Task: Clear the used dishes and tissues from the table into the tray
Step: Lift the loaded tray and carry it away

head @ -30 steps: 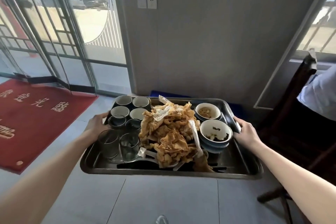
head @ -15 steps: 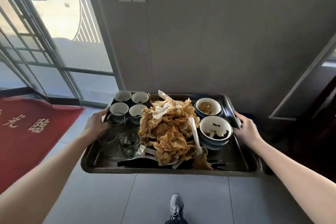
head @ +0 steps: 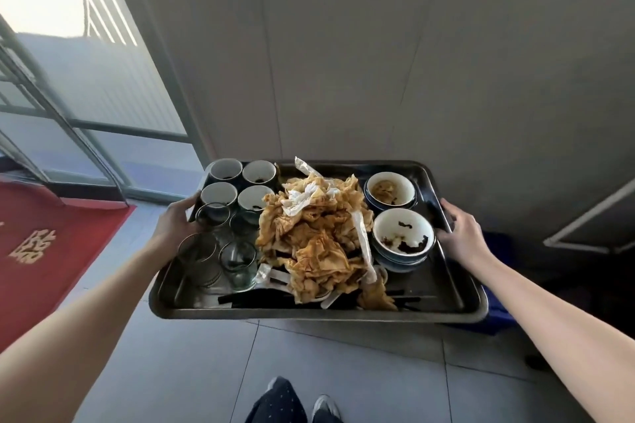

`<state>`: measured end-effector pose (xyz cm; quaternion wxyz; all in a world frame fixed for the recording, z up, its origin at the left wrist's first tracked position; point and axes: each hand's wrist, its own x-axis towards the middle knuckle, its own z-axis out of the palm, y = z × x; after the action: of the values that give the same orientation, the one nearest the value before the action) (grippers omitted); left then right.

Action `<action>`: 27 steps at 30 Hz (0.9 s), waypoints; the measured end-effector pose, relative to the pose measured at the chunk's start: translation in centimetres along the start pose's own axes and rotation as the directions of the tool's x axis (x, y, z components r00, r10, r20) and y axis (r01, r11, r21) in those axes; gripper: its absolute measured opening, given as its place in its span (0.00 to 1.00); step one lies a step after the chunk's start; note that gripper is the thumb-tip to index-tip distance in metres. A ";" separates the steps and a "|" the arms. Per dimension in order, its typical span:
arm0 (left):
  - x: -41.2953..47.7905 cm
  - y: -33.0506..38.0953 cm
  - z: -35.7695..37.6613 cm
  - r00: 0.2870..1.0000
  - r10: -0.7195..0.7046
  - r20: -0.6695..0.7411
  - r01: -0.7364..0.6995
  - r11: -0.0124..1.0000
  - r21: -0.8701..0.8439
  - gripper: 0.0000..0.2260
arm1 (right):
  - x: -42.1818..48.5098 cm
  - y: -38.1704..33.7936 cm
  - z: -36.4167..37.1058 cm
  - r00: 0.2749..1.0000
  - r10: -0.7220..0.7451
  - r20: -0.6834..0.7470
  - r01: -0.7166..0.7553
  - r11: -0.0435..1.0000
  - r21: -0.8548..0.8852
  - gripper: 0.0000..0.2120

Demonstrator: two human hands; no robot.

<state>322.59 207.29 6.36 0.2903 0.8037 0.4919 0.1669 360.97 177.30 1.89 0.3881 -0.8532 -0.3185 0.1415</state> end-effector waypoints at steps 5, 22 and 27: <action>6.6 -2.4 3.5 0.996 -0.082 0.047 0.082 0.997 -0.001 0.30 | 4.5 1.8 3.8 0.999 0.043 0.013 -0.043 0.999 0.002 0.32; 25.3 -18.3 23.3 0.993 -0.024 0.112 0.006 0.988 0.153 0.29 | 15.5 16.9 24.9 0.984 0.181 0.003 -0.180 0.978 0.103 0.33; 28.9 -23.9 30.1 0.996 0.011 0.087 -0.020 0.995 0.103 0.29 | 17.4 21.8 31.1 0.980 0.198 0.004 -0.197 0.974 0.115 0.33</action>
<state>336.06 232.15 -32.57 0.2680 0.8279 0.4806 0.1083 368.38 195.62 -34.87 0.4219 -0.8574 -0.2219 0.1941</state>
